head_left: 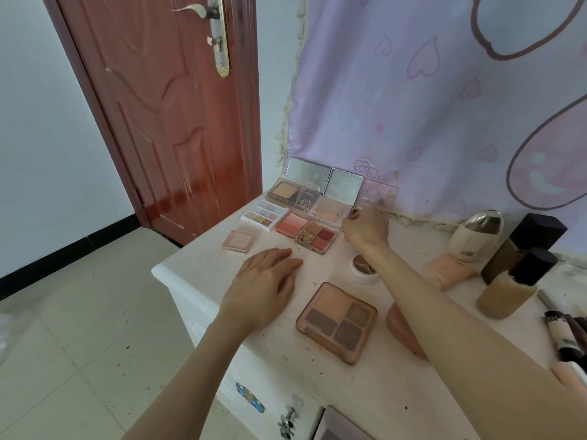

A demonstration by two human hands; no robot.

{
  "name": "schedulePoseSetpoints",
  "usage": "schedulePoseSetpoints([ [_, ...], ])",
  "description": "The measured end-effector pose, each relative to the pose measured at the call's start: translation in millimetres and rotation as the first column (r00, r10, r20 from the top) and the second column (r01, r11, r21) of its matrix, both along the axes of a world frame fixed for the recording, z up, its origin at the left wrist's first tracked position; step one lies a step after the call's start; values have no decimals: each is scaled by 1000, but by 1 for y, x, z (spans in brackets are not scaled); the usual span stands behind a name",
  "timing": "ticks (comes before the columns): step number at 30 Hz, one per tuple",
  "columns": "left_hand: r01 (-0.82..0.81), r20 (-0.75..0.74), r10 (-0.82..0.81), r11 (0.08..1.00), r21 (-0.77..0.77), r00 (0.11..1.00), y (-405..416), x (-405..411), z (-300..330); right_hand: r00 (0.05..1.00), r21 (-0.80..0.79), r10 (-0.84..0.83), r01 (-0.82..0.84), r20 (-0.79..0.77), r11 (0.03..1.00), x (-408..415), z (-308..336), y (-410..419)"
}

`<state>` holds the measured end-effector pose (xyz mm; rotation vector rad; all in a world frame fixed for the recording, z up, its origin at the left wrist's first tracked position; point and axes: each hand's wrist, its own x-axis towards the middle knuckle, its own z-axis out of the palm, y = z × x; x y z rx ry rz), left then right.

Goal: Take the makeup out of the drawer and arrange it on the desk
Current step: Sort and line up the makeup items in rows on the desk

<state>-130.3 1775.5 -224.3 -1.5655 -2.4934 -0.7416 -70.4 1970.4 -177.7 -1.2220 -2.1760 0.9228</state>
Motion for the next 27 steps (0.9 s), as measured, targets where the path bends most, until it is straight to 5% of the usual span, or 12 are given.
schedulePoseSetpoints([
  [10,-9,48,8,1000,6,999,-2,2,4,962,233,273,-270,19,934,73,8,-44],
  [16,-1,103,1,1000,7,995,-7,9,9,818,198,509,-564,268,801,118,1,-73],
  [22,21,155,-31,997,69,987,-23,35,6,654,152,537,-698,533,700,126,-6,-79],
  [27,57,335,-92,992,113,938,-32,45,13,696,217,522,-679,493,701,127,-9,-85],
])
